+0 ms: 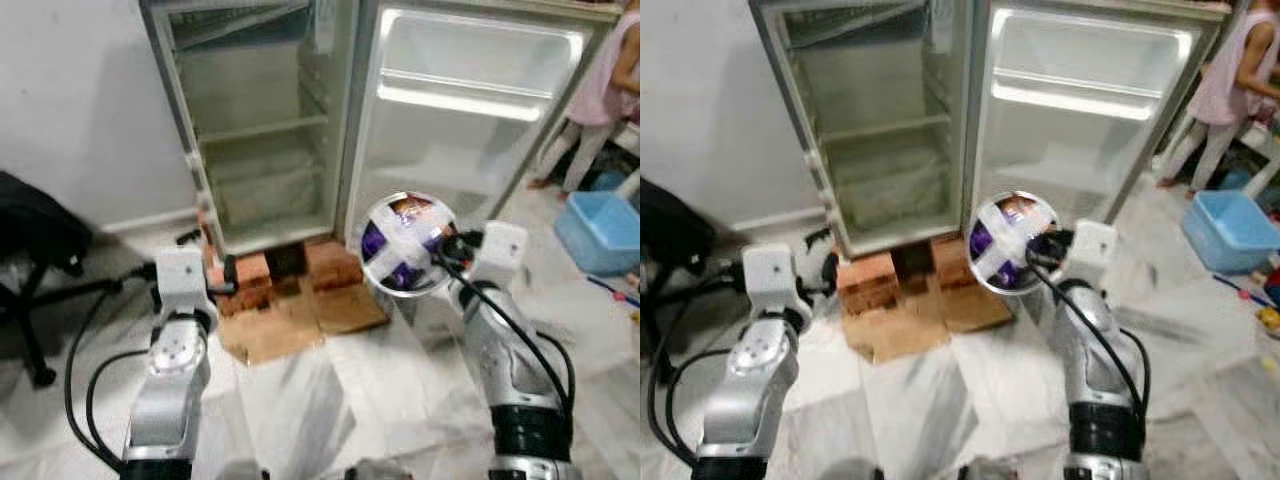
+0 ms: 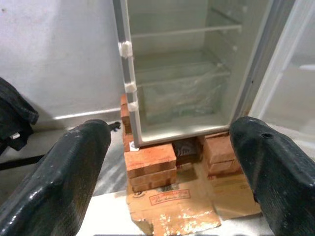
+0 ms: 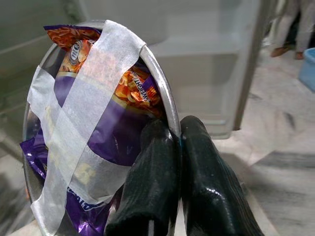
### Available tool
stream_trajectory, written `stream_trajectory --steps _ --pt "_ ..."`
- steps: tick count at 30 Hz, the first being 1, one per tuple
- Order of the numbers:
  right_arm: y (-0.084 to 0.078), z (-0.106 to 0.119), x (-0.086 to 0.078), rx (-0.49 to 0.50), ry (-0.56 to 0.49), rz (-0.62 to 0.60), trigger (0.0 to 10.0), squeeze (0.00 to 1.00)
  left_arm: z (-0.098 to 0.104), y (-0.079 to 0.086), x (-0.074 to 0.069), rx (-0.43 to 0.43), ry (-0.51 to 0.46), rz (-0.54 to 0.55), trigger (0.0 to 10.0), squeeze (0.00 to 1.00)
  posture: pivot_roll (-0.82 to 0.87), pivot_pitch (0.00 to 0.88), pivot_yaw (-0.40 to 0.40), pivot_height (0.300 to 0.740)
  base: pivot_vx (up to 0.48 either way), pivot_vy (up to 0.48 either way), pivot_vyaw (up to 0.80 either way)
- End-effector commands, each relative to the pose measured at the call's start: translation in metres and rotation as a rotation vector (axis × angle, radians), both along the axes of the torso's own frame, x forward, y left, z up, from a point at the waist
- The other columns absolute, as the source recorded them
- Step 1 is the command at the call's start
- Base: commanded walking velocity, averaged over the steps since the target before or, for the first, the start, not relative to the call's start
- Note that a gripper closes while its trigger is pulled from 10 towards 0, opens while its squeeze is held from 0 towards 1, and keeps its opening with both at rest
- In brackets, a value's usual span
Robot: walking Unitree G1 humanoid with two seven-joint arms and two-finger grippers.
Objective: Restocking fridge
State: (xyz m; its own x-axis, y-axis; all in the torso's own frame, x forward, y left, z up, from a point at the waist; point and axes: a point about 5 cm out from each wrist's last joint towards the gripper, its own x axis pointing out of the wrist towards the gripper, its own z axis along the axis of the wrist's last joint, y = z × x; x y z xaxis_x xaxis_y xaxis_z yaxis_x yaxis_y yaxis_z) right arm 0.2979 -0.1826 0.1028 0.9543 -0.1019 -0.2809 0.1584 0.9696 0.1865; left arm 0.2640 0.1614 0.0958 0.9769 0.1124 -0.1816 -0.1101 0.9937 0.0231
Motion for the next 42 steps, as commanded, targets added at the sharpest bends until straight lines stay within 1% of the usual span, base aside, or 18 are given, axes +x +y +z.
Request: stream_trajectory --steps 1,6,9,14,20,27,34,38,40,42 --pt "0.0098 0.0111 0.0059 0.021 -0.057 0.038 10.0 0.0 0.0054 0.0069 0.0 0.006 -0.025 0.025 10.0 0.0 0.02 0.0 -0.033 0.74 0.42 0.0 0.0" --pt "0.0099 0.0125 0.0058 0.032 -0.068 0.038 10.0 0.0 0.0042 0.0078 0.0007 -0.008 -0.014 0.033 10.0 0.0 0.02 0.0 -0.031 0.74 0.41 0.0 0.0" --pt "0.0095 0.0128 0.0055 0.017 -0.069 0.044 10.0 0.0 0.0042 0.0076 0.0007 -0.012 -0.014 0.034 10.0 0.0 0.02 0.0 -0.03 0.74 0.412 0.244 0.0" --pt "0.0108 0.0131 0.0051 0.021 -0.072 0.05 10.0 0.0 0.0039 0.0076 0.0012 -0.027 -0.011 0.048 10.0 0.0 0.02 0.0 -0.031 0.74 0.414 0.193 0.0" --pt "0.0121 0.0128 0.0052 0.014 -0.075 0.066 10.0 0.0 0.003 0.0079 0.0015 -0.044 0.001 0.072 10.0 0.0 0.02 0.0 -0.03 0.74 0.313 0.361 0.0" --pt "0.0141 0.0123 0.0053 0.014 -0.075 0.075 10.0 0.0 0.0048 0.0089 0.0026 -0.043 -0.009 0.078 10.0 0.0 0.02 0.0 -0.029 0.74 0.279 0.391 0.69" --pt "0.0144 0.0113 0.0059 0.017 -0.068 0.08 10.0 0.0 0.0054 0.0095 0.0047 -0.044 -0.006 0.081 10.0 0.0 0.02 0.0 -0.03 0.74 0.266 0.399 0.0" --pt "0.0143 0.0108 0.0062 0.021 -0.066 0.08 10.0 0.0 0.0061 0.0072 0.0046 -0.039 -0.014 0.068 10.0 0.0 0.02 0.0 -0.029 0.74 0.263 0.4 0.0" --pt "0.0142 0.0108 0.0064 0.023 -0.067 0.078 10.0 0.0 0.0077 0.0068 0.005 -0.02 -0.025 0.068 10.0 0.0 0.02 0.0 -0.029 0.74 0.0 0.0 0.0" --pt "0.0141 0.0107 0.0066 0.025 -0.067 0.074 10.0 0.0 0.008 0.0065 0.0052 -0.02 -0.026 0.066 10.0 0.0 0.02 0.0 -0.029 0.74 0.0 0.0 0.0"
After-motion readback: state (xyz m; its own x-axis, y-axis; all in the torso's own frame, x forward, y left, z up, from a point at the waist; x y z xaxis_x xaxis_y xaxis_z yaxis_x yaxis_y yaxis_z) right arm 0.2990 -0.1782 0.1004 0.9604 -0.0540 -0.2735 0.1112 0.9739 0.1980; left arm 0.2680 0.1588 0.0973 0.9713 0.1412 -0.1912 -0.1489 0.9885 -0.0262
